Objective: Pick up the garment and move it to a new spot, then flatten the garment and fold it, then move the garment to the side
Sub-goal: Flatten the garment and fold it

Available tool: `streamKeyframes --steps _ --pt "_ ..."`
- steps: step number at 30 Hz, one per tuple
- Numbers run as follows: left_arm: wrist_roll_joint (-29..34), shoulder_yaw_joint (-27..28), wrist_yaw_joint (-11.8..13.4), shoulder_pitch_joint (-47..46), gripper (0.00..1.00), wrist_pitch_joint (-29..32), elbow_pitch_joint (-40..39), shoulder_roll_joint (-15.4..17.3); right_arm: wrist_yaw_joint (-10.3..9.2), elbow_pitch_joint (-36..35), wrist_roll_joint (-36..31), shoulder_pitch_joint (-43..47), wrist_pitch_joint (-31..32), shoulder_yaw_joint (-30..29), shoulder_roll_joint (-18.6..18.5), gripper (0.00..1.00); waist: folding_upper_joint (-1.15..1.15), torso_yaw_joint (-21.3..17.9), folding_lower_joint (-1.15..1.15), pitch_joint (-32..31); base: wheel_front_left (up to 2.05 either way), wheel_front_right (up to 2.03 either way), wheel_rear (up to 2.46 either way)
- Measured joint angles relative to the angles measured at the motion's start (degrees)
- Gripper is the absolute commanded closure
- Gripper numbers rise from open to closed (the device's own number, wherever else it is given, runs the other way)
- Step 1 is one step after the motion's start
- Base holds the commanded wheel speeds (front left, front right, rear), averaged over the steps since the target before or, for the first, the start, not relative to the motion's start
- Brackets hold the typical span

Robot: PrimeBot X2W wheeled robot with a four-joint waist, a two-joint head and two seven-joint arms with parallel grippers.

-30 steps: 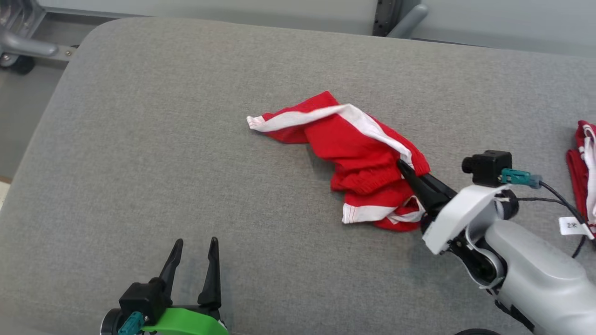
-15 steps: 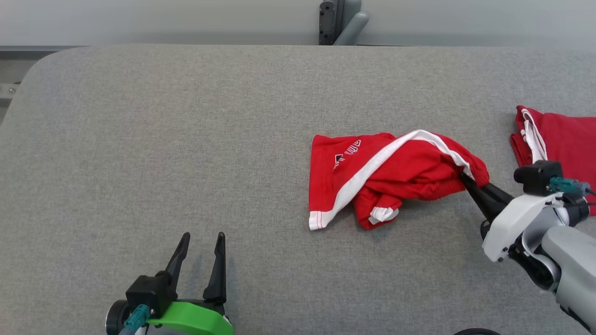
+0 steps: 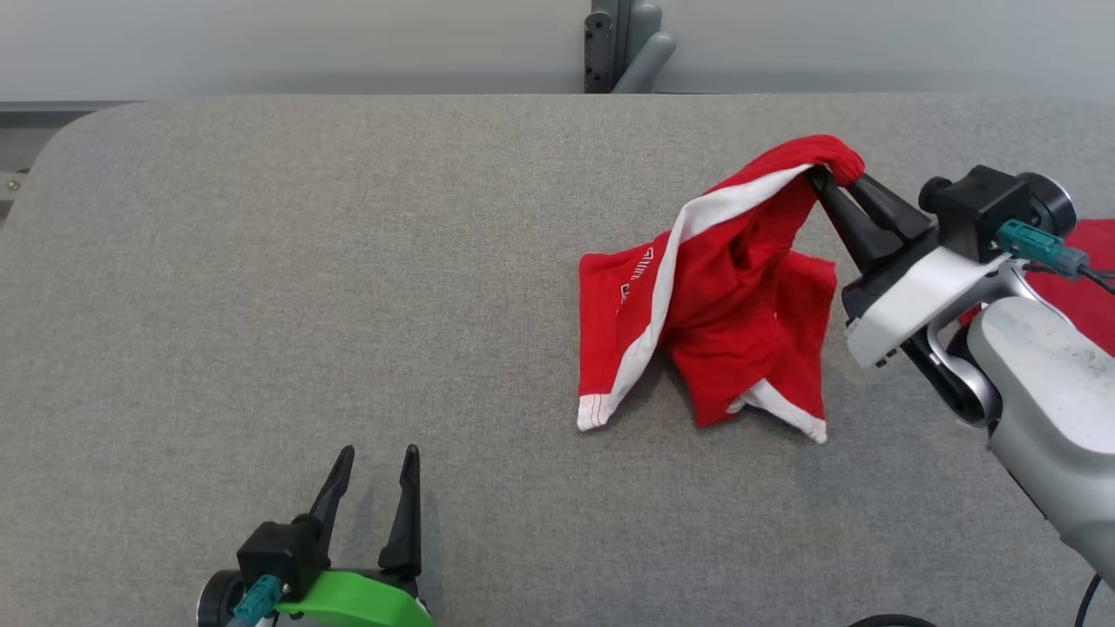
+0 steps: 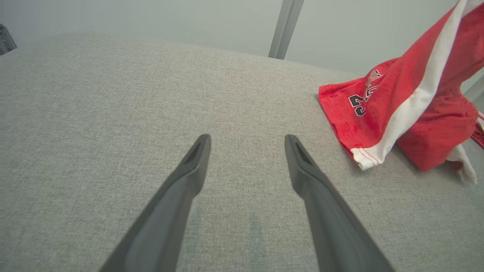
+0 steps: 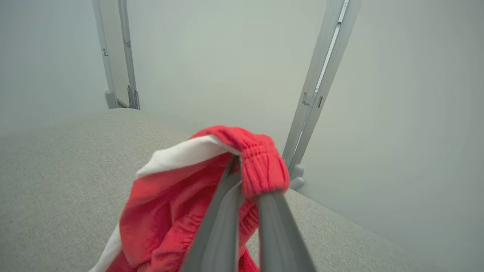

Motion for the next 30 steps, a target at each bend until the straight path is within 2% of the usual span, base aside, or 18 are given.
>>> streamKeyframes --steps 6,13,23,30 --pt "0.2 -0.9 -0.3 0.5 0.00 0.0 0.9 0.0 0.00 4.2 -0.8 -3.8 0.0 3.5 1.0 1.00 0.00 0.8 0.00 -1.3 0.00 0.00 0.00" --pt "-1.0 -3.2 -0.1 -0.2 0.00 0.0 0.9 0.0 0.00 10.4 0.6 -11.7 0.0 8.3 1.3 1.00 0.00 4.4 0.00 -0.9 0.00 0.00 0.00" --pt "-1.6 -3.9 0.4 -0.1 0.00 0.0 1.1 0.0 0.01 10.3 -0.8 -24.4 0.0 13.2 5.5 1.00 0.00 12.1 0.00 0.1 0.00 0.00 0.00" --pt "-1.6 -3.5 0.6 0.6 0.00 0.0 1.0 0.0 0.02 11.0 -0.1 -23.3 0.0 17.1 6.2 1.00 0.00 15.3 0.00 0.1 0.00 0.00 0.00"
